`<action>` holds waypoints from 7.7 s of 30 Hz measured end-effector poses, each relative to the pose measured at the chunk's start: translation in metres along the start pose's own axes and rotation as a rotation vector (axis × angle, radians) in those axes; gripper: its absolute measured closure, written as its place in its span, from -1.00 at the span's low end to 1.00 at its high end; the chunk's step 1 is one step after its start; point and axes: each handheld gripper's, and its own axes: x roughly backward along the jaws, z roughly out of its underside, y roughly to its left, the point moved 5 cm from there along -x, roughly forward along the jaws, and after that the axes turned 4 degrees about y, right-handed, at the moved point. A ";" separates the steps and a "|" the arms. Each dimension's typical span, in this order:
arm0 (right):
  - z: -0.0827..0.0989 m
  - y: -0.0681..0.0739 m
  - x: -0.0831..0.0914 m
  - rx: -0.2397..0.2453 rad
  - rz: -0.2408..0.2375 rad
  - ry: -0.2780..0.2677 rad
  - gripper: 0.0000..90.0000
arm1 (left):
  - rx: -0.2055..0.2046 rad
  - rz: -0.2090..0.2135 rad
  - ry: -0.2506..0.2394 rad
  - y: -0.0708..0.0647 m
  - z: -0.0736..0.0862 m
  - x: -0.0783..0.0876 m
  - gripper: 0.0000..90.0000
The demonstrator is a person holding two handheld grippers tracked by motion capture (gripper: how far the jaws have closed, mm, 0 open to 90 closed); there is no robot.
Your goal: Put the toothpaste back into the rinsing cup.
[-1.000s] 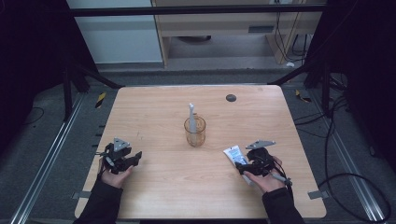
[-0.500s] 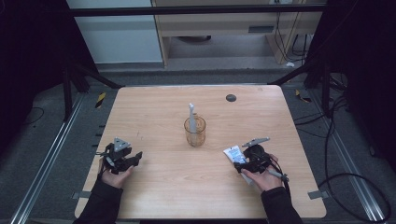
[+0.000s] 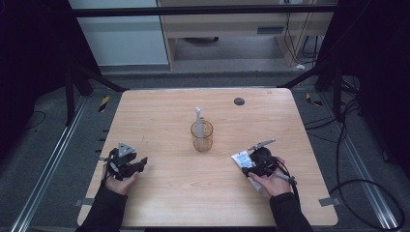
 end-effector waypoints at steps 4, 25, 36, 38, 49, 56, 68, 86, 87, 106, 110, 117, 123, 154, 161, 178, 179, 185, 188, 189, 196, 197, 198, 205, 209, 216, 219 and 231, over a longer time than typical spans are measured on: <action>-0.001 0.000 -0.002 -0.002 -0.002 0.016 -0.11 | -0.001 0.001 0.001 0.000 0.000 0.000 0.07; -0.002 0.001 -0.013 -0.006 0.005 0.074 -0.09 | 0.000 0.002 0.004 0.000 0.000 -0.001 0.08; -0.002 0.003 -0.012 -0.012 0.015 0.084 0.14 | 0.001 0.002 0.003 0.000 0.000 -0.001 0.07; -0.003 0.004 -0.010 -0.016 0.023 0.083 0.25 | 0.001 0.002 0.004 0.000 0.000 -0.001 0.07; -0.003 0.002 -0.001 -0.035 -0.003 0.059 0.51 | 0.002 0.003 0.000 0.000 0.000 0.000 0.08; -0.010 0.001 0.017 -0.061 -0.038 -0.038 0.52 | 0.005 0.002 0.000 0.001 0.000 0.000 0.08; -0.025 -0.004 0.041 -0.089 -0.042 -0.249 0.53 | 0.007 -0.001 0.001 0.001 0.000 0.000 0.07; -0.078 -0.005 0.078 -0.159 -0.063 -0.634 0.53 | 0.011 0.003 0.000 0.001 0.000 0.000 0.08; -0.081 -0.004 0.078 -0.160 -0.062 -0.650 0.53 | 0.011 0.003 0.000 0.001 0.000 0.000 0.07; -0.126 0.016 0.073 -0.174 -0.097 -0.864 0.53 | 0.016 0.004 -0.005 0.002 0.000 0.001 0.08; -0.133 0.020 0.070 -0.171 -0.093 -0.898 0.53 | 0.017 0.004 -0.005 0.002 0.000 0.001 0.08; -0.141 0.026 0.063 -0.177 -0.099 -0.943 0.53 | 0.017 0.004 -0.006 0.003 0.000 0.001 0.08; -0.150 0.032 0.055 -0.173 -0.104 -0.972 0.53 | 0.018 0.004 -0.006 0.003 0.000 0.001 0.08; -0.180 0.054 0.010 -0.162 -0.149 -0.976 0.53 | 0.022 0.009 -0.009 0.003 0.000 0.001 0.08; -0.182 0.055 0.000 -0.164 -0.157 -0.957 0.52 | 0.021 0.008 -0.007 0.003 0.000 0.001 0.08; -0.183 0.062 -0.019 -0.130 -0.147 -0.891 0.49 | 0.021 0.007 -0.006 0.003 0.001 0.001 0.08; -0.183 0.062 -0.019 -0.127 -0.148 -0.884 0.48 | 0.021 0.007 -0.006 0.003 0.001 0.001 0.08; -0.180 0.060 -0.024 -0.125 -0.151 -0.822 0.47 | 0.019 0.006 -0.007 0.003 0.000 0.001 0.08; -0.179 0.061 -0.025 -0.105 -0.155 -0.803 0.46 | 0.019 0.005 -0.006 0.003 0.001 0.001 0.08; -0.178 0.062 -0.025 -0.097 -0.158 -0.798 0.45 | 0.019 0.006 -0.006 0.003 0.001 0.001 0.08; -0.173 0.066 -0.023 -0.058 -0.181 -0.749 0.36 | 0.019 0.005 -0.007 0.003 0.001 0.001 0.08; -0.171 0.067 -0.022 -0.048 -0.173 -0.741 0.36 | 0.018 0.005 -0.006 0.003 0.001 0.001 0.08; -0.170 0.067 -0.022 -0.042 -0.163 -0.729 0.36 | 0.017 0.004 -0.005 0.003 0.001 0.001 0.08; -0.158 0.064 -0.023 -0.013 -0.164 -0.659 0.34 | 0.016 0.003 -0.004 0.003 0.001 0.001 0.08; -0.153 0.066 -0.024 0.024 -0.158 -0.621 0.32 | 0.015 0.002 -0.004 0.002 0.001 0.001 0.08; -0.146 0.071 -0.020 0.079 -0.118 -0.588 0.10 | 0.014 0.003 -0.004 0.002 0.001 0.001 0.08; -0.142 0.068 -0.014 0.080 -0.091 -0.618 0.17 | 0.014 0.002 -0.003 0.002 0.001 0.001 0.08; -0.111 0.058 0.024 0.119 -0.088 -0.536 -0.63 | 0.011 0.003 -0.001 0.001 0.001 0.002 0.07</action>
